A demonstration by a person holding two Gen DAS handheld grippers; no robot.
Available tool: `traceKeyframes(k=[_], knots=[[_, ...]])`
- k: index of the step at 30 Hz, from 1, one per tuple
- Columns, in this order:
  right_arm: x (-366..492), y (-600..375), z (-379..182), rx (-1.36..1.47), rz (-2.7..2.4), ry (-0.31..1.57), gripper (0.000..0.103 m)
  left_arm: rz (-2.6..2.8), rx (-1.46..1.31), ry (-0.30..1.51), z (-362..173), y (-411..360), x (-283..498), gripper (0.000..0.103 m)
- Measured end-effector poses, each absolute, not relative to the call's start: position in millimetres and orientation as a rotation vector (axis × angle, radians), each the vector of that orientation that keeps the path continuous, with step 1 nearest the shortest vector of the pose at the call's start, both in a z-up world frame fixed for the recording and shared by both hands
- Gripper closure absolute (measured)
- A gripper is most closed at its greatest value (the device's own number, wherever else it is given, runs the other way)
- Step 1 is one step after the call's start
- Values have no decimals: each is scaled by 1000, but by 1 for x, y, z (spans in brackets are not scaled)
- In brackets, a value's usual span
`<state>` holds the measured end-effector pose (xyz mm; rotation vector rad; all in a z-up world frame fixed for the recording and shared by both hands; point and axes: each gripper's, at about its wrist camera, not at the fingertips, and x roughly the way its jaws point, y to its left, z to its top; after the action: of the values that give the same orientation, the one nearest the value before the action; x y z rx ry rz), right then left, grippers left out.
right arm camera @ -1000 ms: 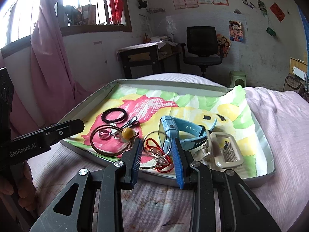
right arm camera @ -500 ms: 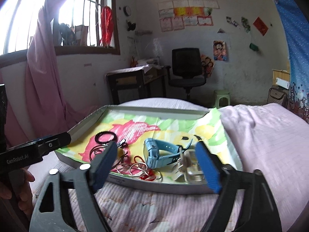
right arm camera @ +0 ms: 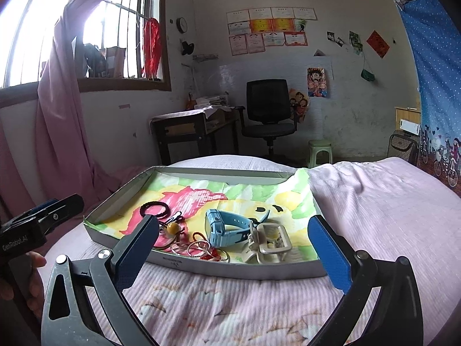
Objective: Organize jewelry
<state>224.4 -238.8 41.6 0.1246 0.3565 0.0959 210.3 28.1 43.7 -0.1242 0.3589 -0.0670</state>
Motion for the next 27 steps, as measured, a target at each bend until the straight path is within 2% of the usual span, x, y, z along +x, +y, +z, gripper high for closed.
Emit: traceKeyframes(k=[18,27], knots=[[173,-249,44,133,75,368,2,-73,-92,354,34,25,153,1],[149,-254,39,145,69,399,2,-77,-161,359,28,31,123,1]])
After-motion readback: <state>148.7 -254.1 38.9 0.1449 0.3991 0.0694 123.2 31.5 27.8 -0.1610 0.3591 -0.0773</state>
